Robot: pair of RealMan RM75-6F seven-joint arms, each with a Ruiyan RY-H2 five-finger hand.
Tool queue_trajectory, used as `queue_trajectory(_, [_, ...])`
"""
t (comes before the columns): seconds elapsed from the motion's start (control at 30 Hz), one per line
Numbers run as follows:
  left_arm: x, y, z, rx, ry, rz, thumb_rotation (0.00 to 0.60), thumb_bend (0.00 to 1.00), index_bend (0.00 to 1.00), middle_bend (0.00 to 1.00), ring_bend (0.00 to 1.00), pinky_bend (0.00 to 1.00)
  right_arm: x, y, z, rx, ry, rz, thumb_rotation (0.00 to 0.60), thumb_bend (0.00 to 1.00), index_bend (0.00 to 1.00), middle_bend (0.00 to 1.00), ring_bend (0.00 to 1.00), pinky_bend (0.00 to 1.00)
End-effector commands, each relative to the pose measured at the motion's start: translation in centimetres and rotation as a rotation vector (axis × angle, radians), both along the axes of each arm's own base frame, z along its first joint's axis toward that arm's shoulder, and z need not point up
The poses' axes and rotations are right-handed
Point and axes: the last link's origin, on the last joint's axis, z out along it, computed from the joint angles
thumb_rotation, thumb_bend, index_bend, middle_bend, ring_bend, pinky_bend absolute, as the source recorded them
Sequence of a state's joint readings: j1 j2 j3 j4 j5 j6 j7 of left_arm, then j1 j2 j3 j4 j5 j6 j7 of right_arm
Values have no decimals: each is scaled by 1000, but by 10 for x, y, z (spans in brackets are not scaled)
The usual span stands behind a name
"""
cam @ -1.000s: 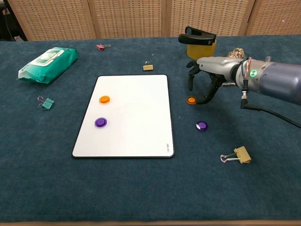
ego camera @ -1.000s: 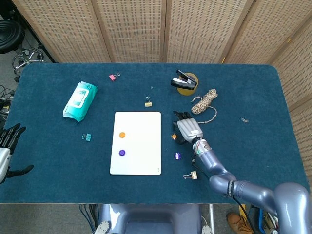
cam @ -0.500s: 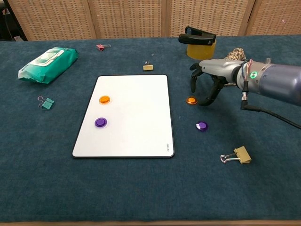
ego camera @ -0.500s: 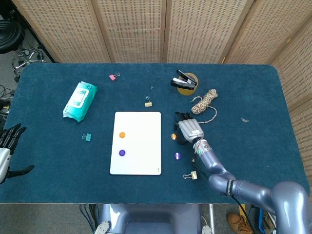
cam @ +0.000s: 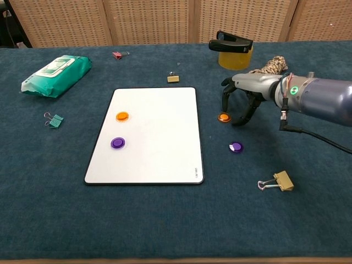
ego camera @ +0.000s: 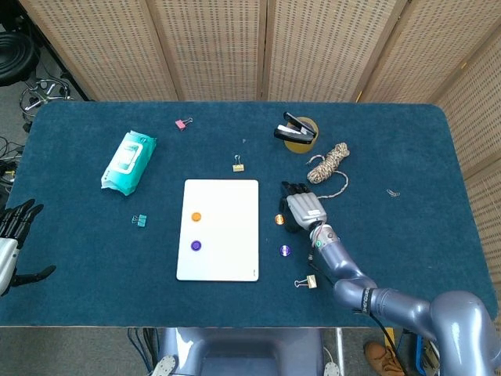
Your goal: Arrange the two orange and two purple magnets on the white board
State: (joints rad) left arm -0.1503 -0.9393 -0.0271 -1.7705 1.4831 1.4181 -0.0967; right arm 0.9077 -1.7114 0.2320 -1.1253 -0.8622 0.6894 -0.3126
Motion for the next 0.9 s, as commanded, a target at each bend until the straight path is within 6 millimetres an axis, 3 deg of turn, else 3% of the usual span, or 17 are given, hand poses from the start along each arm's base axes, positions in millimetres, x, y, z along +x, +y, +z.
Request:
queue_trajectory(0.03, [0, 0, 0, 1, 1, 1, 600, 101, 0, 0, 0, 0, 2, 0, -2, 3, -4, 2, 600, 273, 412, 0, 0, 0])
queue_trajectory(0.27, [-1, 1, 0, 2, 1, 4, 600, 101, 0, 0, 0, 0, 2, -2, -4, 5, -6, 0, 600, 300, 441, 0, 0, 0])
queue_trajectory(0.53, [0, 0, 0, 1, -1, 3, 600, 100, 0, 0, 0, 0, 3, -1, -4, 3, -11, 7, 600, 305, 542, 0, 0, 0])
queue_trajectory(0.9, [-1, 1, 0, -6, -1, 6, 600, 101, 0, 0, 0, 0, 9, -2, -1, -4, -47, 1, 600, 346, 560, 0, 0, 0])
